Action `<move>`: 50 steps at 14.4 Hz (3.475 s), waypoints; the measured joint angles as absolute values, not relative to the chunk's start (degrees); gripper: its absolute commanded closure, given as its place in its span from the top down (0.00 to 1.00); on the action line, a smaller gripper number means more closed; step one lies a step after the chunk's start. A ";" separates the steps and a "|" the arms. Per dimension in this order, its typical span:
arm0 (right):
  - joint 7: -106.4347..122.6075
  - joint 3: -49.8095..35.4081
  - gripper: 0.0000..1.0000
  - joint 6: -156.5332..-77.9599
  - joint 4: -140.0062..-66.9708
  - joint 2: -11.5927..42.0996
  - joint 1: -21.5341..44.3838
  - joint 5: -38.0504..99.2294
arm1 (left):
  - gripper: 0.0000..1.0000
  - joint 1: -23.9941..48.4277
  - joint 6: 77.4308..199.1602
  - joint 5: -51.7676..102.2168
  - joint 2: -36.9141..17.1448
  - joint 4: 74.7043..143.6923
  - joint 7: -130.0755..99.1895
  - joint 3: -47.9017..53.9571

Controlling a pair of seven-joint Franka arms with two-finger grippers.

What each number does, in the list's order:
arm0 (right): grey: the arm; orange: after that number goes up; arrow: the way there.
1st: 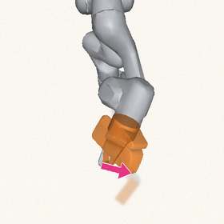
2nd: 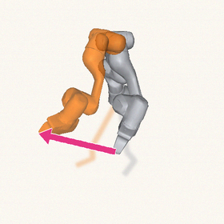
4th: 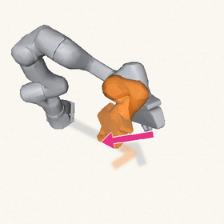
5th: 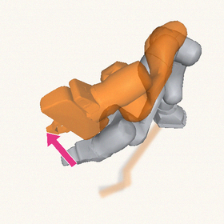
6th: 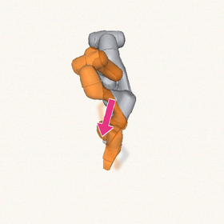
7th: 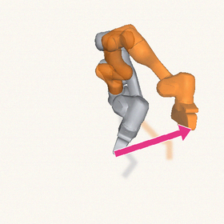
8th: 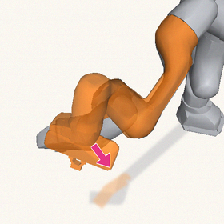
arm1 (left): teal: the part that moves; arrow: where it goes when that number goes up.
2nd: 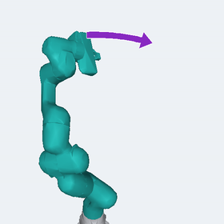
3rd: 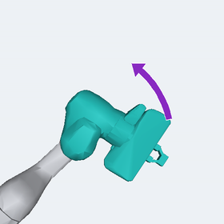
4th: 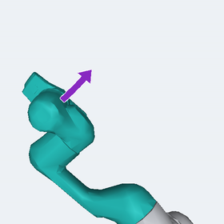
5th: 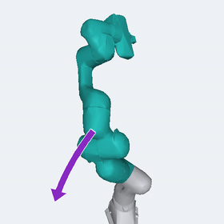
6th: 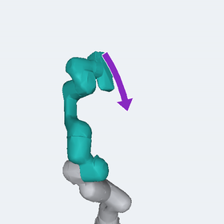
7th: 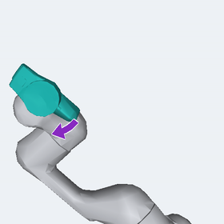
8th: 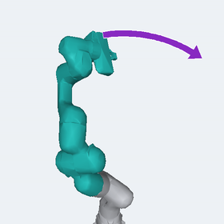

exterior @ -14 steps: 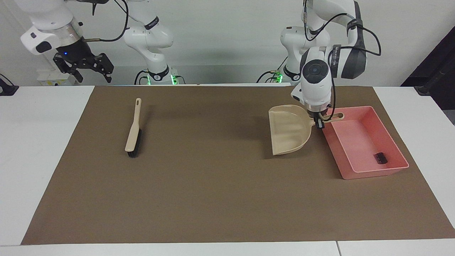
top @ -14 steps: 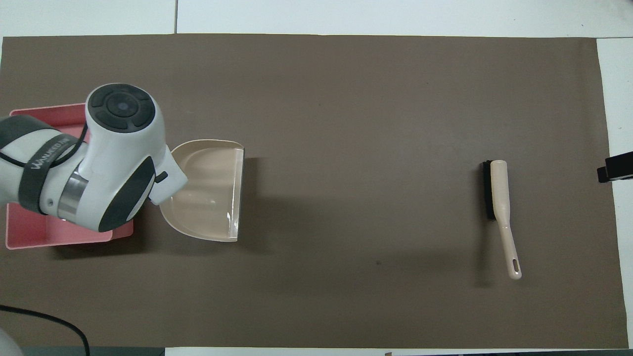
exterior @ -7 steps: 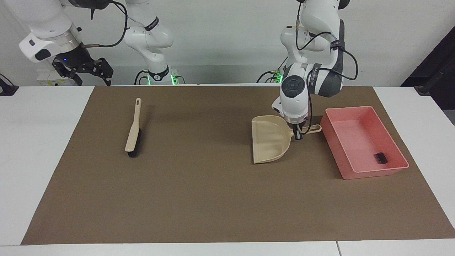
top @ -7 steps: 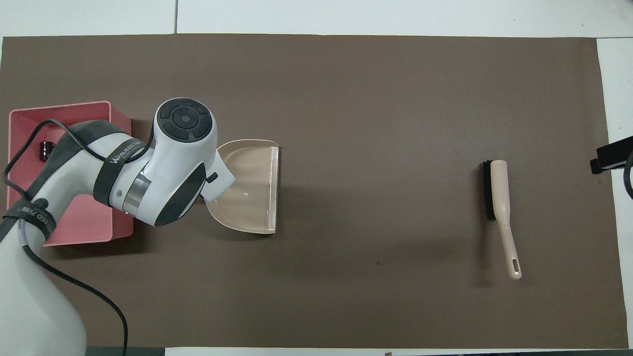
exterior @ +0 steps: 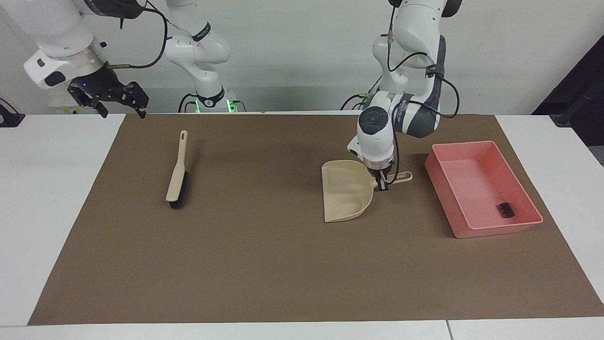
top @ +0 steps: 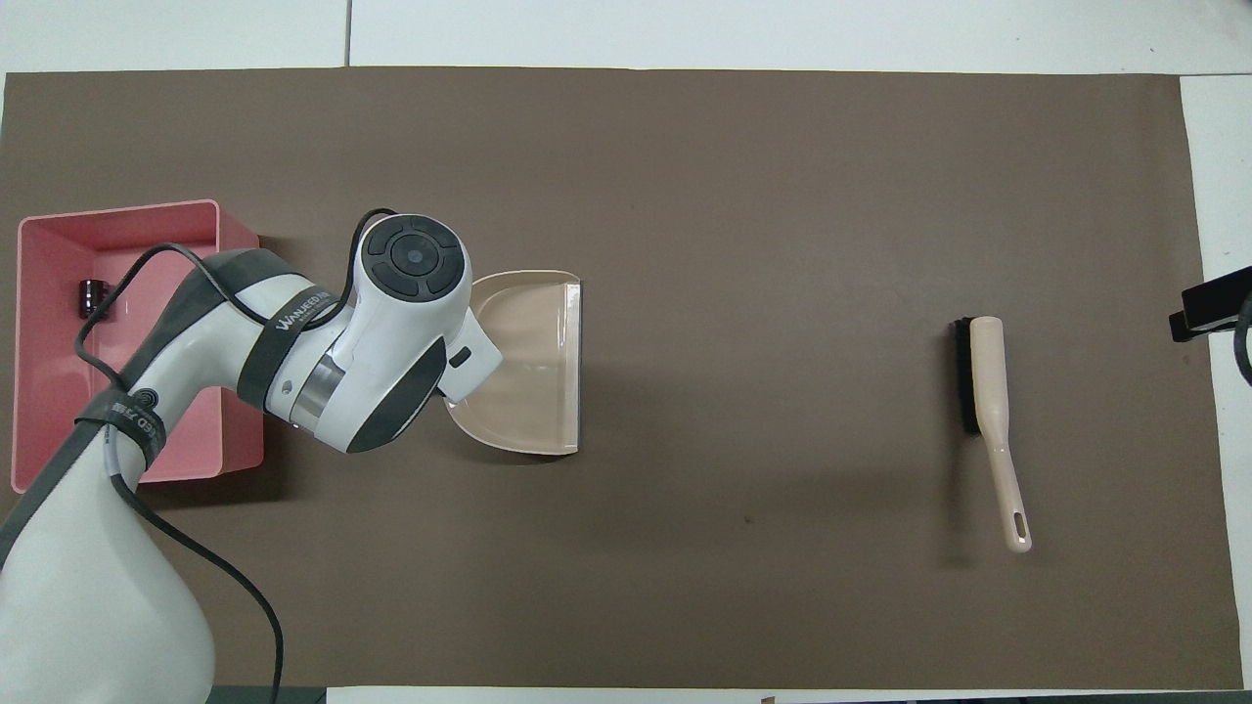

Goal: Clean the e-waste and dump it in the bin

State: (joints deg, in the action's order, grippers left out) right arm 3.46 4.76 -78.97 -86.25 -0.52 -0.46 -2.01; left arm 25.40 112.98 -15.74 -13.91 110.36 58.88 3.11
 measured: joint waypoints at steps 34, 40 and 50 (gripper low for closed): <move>3.46 4.86 0.99 -79.89 -86.47 -0.54 -1.09 -2.05 | 0.97 2.06 82.85 0.44 -2.06 84.11 7.81 1.14; 3.46 4.86 0.99 -79.89 -86.49 -0.54 -1.09 -2.05 | 0.97 1.40 82.98 0.44 0.27 87.85 7.81 1.06; 3.46 4.86 0.99 -79.89 -86.51 -0.54 -1.09 -2.05 | 0.99 1.38 83.33 0.44 0.32 87.99 7.81 1.07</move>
